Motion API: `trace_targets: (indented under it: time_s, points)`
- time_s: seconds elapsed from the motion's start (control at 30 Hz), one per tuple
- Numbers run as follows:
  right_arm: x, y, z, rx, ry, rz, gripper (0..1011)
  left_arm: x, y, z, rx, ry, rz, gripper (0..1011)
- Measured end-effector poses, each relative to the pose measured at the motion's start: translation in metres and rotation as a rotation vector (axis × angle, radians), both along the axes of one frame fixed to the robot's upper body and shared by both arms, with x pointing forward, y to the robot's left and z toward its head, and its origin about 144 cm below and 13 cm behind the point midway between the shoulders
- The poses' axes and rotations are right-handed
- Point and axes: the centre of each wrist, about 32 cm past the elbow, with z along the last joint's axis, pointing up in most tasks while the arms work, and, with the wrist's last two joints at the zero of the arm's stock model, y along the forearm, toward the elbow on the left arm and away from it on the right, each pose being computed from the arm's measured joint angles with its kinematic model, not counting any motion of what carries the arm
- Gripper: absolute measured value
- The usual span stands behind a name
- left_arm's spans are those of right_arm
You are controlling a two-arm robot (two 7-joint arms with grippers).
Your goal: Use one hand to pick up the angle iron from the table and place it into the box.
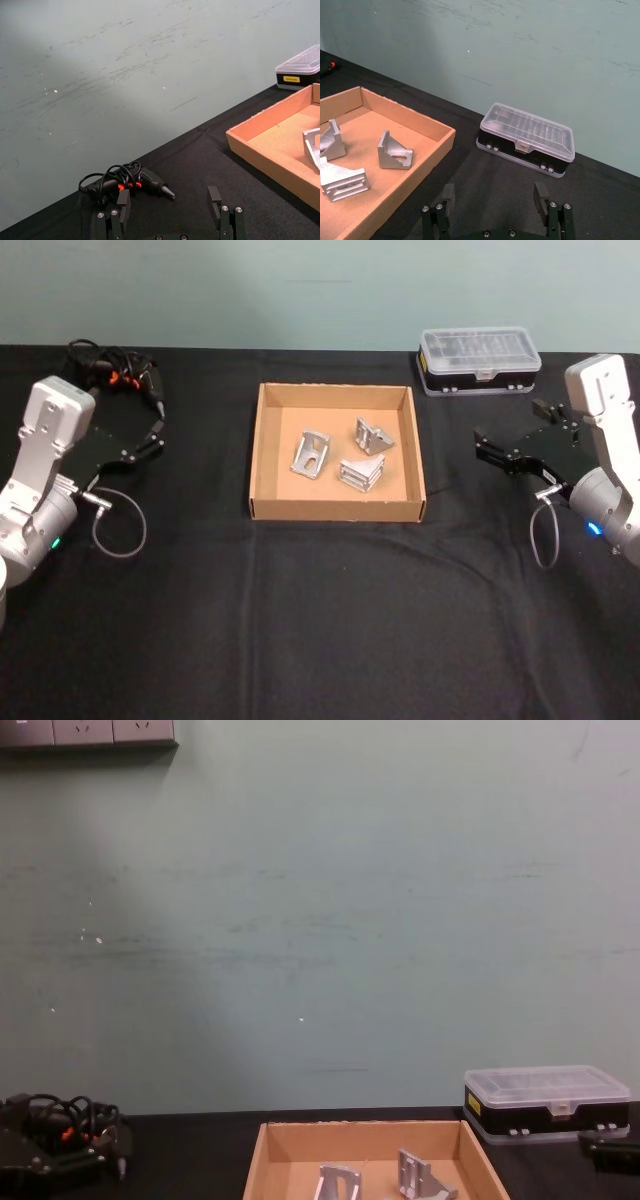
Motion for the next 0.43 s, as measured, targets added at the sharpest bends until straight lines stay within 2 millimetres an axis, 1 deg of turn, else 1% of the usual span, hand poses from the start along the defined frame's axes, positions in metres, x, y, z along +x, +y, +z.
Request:
trace_targets:
  time_s: [0.43]
  points:
    - [0.0000, 0.0002, 0.0004, -0.001, 0.000, 0.002, 1004, 0.0000, 0.0000, 0.0000, 0.000, 0.000, 0.000, 1000]
